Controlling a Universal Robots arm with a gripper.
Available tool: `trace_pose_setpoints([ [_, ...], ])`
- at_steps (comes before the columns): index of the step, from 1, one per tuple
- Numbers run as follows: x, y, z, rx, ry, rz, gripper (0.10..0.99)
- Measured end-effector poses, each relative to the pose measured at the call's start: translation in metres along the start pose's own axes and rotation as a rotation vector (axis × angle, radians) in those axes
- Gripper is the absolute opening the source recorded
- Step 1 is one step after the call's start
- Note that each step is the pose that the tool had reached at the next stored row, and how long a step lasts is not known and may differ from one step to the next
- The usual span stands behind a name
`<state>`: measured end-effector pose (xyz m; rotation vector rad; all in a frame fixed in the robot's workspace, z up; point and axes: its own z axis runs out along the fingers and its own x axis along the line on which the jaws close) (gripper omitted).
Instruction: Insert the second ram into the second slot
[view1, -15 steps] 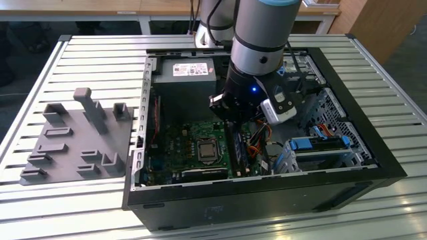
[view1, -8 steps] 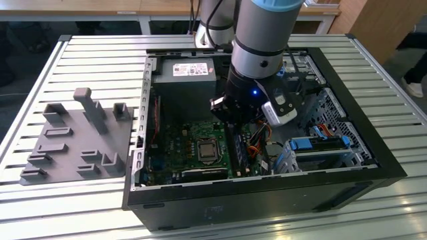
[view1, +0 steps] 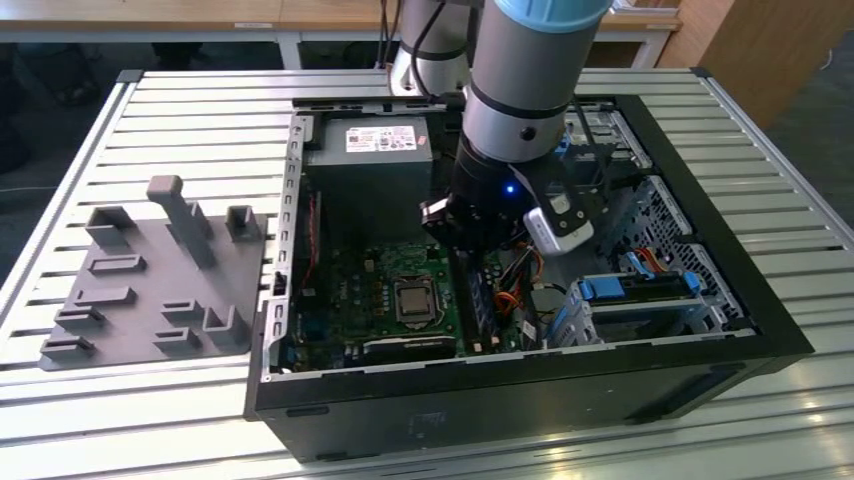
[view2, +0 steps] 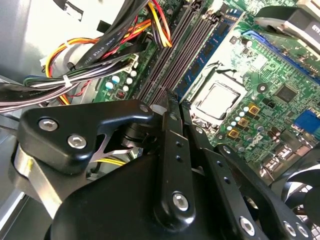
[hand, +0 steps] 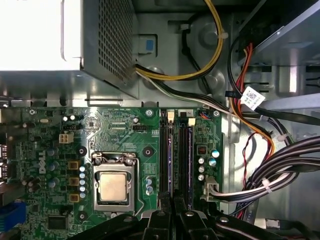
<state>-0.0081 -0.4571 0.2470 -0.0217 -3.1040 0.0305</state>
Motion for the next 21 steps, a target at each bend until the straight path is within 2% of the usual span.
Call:
trace_pose_setpoints([
  [5,-0.0003,0.0001,0.0047,0.000,0.0000,0.000,0.137],
  [15,-0.0007,0.0003,0.0134,-0.007,0.0001,-0.002,0.137],
  [21,-0.0010,0.0004,0.0217,-0.008,0.0001,-0.002,0.137],
])
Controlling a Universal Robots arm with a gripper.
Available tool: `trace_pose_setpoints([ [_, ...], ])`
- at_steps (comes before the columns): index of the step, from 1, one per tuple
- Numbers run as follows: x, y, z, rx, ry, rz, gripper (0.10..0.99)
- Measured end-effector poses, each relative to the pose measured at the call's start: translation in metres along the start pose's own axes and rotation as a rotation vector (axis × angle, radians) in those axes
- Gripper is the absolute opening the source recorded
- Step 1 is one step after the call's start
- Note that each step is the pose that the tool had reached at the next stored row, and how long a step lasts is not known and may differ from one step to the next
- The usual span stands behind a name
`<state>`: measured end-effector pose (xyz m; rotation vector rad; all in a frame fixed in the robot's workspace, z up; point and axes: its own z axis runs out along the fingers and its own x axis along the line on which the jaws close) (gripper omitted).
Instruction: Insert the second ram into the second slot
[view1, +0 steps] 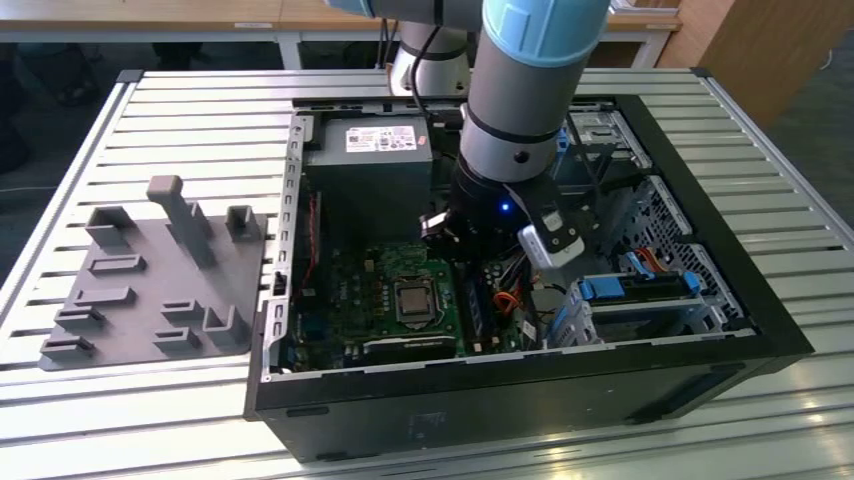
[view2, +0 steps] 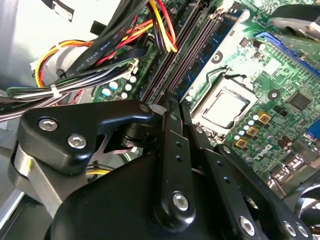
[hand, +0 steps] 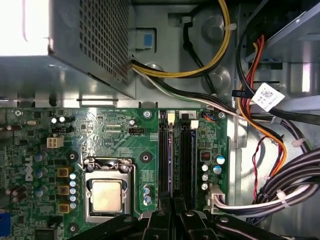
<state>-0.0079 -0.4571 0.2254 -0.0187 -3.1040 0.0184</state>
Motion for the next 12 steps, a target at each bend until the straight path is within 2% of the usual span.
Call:
trace_pose_setpoints([
  [12,0.0000,0.0000,0.0000,-0.004,0.0001,0.000,0.137],
])
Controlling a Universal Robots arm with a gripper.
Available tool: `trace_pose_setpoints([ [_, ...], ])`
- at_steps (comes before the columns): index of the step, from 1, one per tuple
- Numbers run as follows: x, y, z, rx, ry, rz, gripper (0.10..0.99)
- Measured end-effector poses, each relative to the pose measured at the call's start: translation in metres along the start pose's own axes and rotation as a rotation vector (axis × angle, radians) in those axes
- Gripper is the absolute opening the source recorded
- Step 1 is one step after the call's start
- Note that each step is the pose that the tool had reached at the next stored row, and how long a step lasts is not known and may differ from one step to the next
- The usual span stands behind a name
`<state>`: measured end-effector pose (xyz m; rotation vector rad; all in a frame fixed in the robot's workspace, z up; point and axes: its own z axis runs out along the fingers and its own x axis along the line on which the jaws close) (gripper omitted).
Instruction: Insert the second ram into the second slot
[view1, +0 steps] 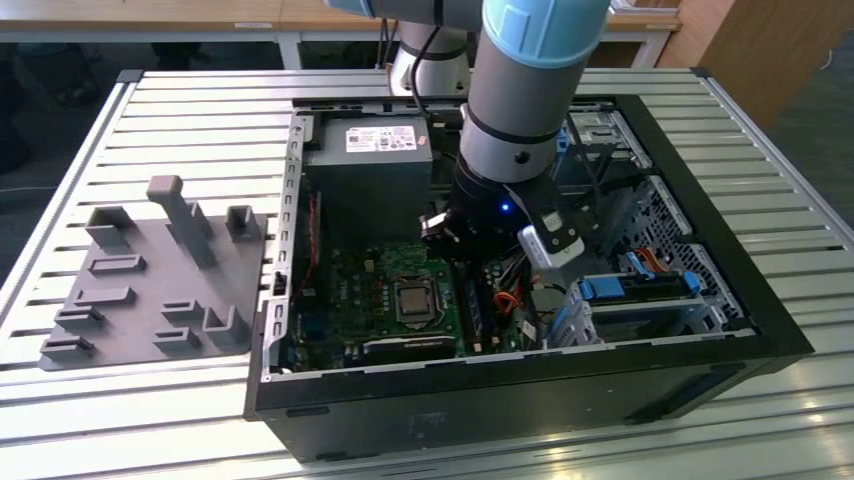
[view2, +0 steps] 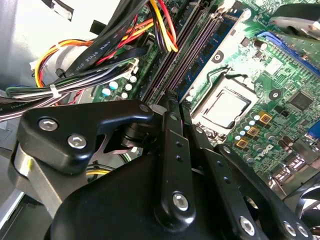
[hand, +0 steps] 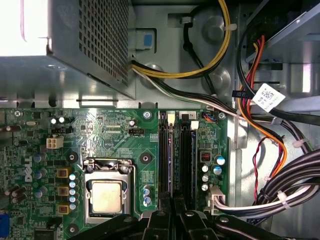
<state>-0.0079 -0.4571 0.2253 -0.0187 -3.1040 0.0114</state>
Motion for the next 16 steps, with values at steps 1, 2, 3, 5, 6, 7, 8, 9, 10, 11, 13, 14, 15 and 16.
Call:
trace_pose_setpoints([
  [1,-0.0001,0.0000,0.0001,-0.001,-0.0001,0.000,0.137],
  [2,-0.0005,0.0000,0.0001,-0.001,-0.0001,0.000,0.137],
  [3,-0.0007,0.0000,0.0000,-0.001,0.0000,0.000,0.137],
  [5,-0.0010,0.0000,0.0002,-0.002,-0.0001,0.000,0.137],
  [6,-0.0010,0.0000,0.0005,-0.002,-0.0001,0.000,0.137],
  [7,-0.0010,0.0001,0.0010,-0.002,-0.0001,0.000,0.137],
  [8,-0.0011,0.0001,0.0016,-0.002,-0.0001,0.000,0.137],
  [9,-0.0011,0.0002,0.0022,-0.002,0.0000,0.000,0.137],
  [10,-0.0011,0.0002,0.0026,-0.002,0.0000,0.000,0.137],
  [11,-0.0012,0.0003,0.0029,-0.002,0.0000,0.000,0.137],
  [13,-0.0012,0.0009,0.0035,-0.003,-0.0001,0.000,0.137],
  [14,-0.0012,0.0011,0.0038,-0.003,0.0000,0.000,0.137],
  [15,-0.0012,0.0011,0.0038,-0.003,0.0000,0.000,0.137],
  [16,-0.0012,0.0013,0.0039,-0.003,0.0000,0.001,0.137],
])
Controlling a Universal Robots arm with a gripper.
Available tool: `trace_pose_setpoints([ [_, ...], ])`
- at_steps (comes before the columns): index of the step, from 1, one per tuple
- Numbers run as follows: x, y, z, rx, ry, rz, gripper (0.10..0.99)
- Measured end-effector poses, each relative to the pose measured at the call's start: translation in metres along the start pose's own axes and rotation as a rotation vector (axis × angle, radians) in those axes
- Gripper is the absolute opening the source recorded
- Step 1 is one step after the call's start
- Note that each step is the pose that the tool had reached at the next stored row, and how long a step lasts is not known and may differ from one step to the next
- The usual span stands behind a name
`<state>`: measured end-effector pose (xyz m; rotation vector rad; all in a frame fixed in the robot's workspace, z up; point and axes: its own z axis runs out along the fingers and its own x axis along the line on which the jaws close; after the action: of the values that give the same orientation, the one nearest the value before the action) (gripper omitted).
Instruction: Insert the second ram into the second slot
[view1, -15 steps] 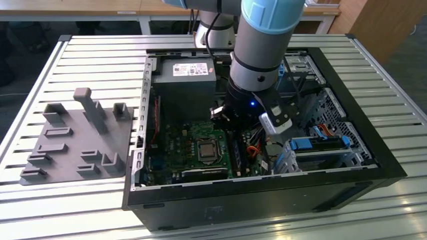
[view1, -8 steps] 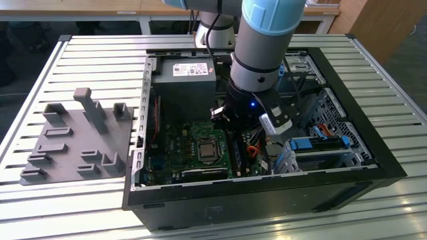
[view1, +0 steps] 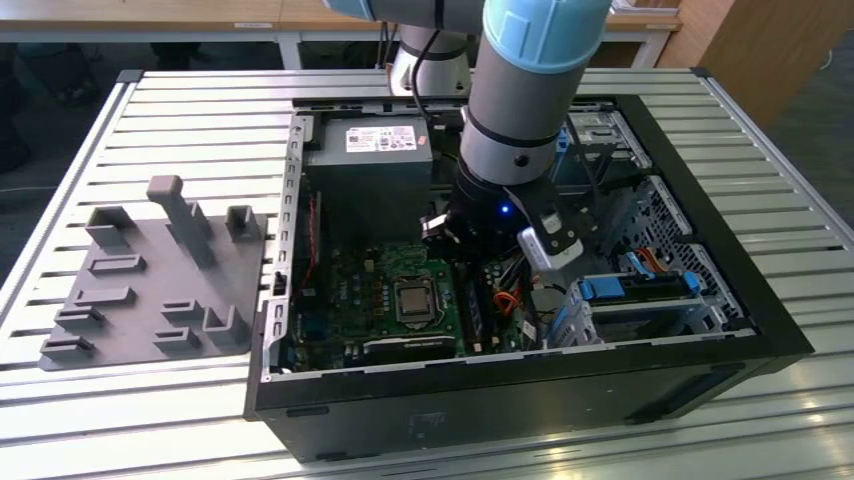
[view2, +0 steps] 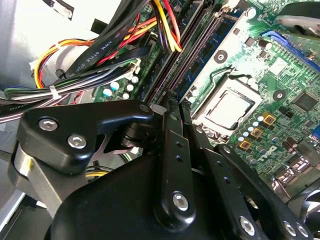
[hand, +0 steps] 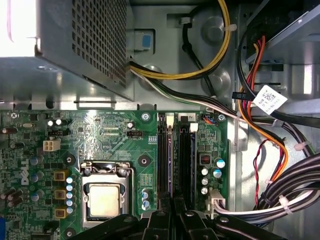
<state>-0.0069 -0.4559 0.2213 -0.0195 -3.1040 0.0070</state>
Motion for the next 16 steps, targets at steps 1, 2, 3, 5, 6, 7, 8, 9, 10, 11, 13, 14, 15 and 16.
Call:
trace_pose_setpoints([
  [1,0.0000,0.0002,0.0001,0.000,0.0000,0.000,0.137],
  [2,0.0000,0.0005,0.0001,0.000,0.0000,0.000,0.137],
  [3,0.0000,0.0008,0.0002,0.000,0.0000,0.001,0.137],
  [5,0.0000,0.0014,0.0005,0.000,0.0000,0.001,0.137],
  [6,0.0000,0.0016,0.0007,0.000,0.0000,0.001,0.137],
  [7,0.0000,0.0019,0.0009,0.000,0.0000,0.002,0.137],
  [8,0.0000,0.0023,0.0012,0.000,0.0000,0.002,0.137],
  [9,0.0000,0.0026,0.0015,0.000,0.0000,0.002,0.137],
  [10,0.0000,0.0029,0.0019,0.000,0.0001,0.002,0.137],
  [11,-0.0001,0.0033,0.0024,0.000,0.0001,0.002,0.137],
  [13,-0.0001,0.0039,0.0034,0.000,0.0001,0.003,0.137],
  [14,-0.0001,0.0039,0.0037,0.000,0.0000,0.003,0.137],
  [15,-0.0001,0.0039,0.0037,0.000,0.0001,0.003,0.137],
  [16,-0.0001,0.0039,0.0037,0.000,0.0001,0.003,0.137],
])
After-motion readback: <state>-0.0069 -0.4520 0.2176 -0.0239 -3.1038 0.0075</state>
